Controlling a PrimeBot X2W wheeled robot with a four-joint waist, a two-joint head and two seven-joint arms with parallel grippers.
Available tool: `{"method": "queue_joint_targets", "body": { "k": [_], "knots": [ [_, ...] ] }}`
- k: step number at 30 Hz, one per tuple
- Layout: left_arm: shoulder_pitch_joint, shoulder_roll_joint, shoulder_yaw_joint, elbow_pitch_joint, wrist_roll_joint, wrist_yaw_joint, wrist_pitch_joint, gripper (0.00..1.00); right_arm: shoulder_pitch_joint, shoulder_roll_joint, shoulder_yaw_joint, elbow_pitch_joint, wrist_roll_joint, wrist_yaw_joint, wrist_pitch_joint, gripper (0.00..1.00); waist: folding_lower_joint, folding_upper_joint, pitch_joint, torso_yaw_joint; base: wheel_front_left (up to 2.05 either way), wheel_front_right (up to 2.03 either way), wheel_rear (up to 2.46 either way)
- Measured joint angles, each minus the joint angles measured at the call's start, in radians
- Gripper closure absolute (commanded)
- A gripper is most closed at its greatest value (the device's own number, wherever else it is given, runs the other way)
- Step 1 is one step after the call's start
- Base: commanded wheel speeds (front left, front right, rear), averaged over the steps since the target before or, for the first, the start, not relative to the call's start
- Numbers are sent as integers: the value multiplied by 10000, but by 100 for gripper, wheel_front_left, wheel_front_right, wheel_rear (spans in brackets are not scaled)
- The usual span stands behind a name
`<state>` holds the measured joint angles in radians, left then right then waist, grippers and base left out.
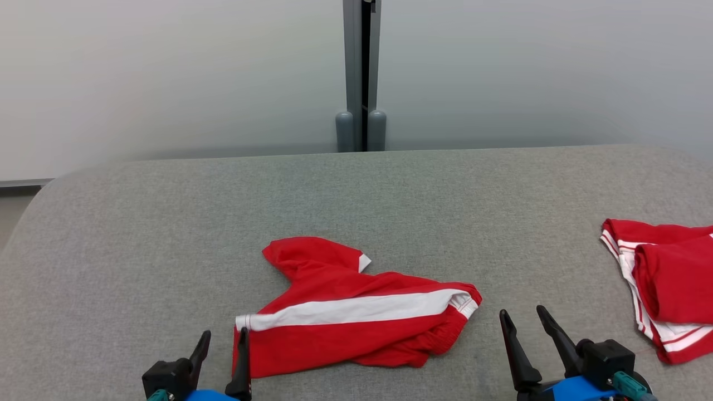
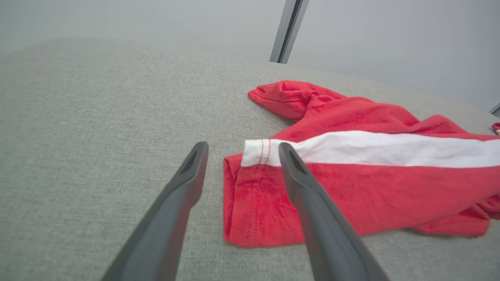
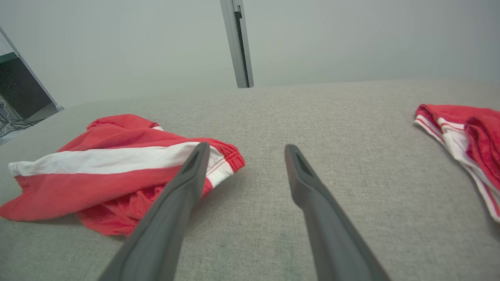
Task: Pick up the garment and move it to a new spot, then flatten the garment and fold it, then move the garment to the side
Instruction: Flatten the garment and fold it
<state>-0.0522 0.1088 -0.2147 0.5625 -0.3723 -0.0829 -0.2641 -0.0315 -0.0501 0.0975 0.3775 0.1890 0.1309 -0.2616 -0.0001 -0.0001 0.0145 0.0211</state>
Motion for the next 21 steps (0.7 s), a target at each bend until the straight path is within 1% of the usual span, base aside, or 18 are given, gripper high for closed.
{"method": "queue_joint_targets", "body": {
  "k": [2, 3, 4, 6, 10, 15, 21],
  "knots": [
    [98, -115, 244, -477, 198, 4, 0, 0, -2, 0, 12, -59, 75, -2, 0, 0, 1, 0, 0, -74, 0, 0, 0],
    [98, -115, 244, -477, 198, 4, 0, 0, -2, 0, 12, -59, 75, -2, 0, 0, 1, 0, 0, -74, 0, 0, 0],
    [166, -238, 360, -740, 339, -59, 0, 0, -5, 0, 48, -111, 123, 0, 0, 0, 1, 0, -5, -134, 0, 0, 0],
    [244, -326, 391, -807, 414, -130, 0, 0, -6, 0, 81, -136, 165, -2, 0, 0, 1, 0, -22, -185, 0, 0, 0],
    [283, -439, 449, -650, 537, -197, 0, 0, -11, 0, 104, -157, 224, -2, 0, 0, 1, 0, -54, -277, 0, 0, 0],
    [271, -493, 625, -456, 748, -90, 0, 0, -20, -2, 121, -184, 234, 0, 0, 0, 1, 0, -67, -356, 0, 0, 0],
    [247, -533, 1068, -744, 1538, 675, 0, 0, -13, -2, -29, -389, 36, -2, 0, 0, 1, 1, -68, -384, 0, 0, 0]
  ]
}}
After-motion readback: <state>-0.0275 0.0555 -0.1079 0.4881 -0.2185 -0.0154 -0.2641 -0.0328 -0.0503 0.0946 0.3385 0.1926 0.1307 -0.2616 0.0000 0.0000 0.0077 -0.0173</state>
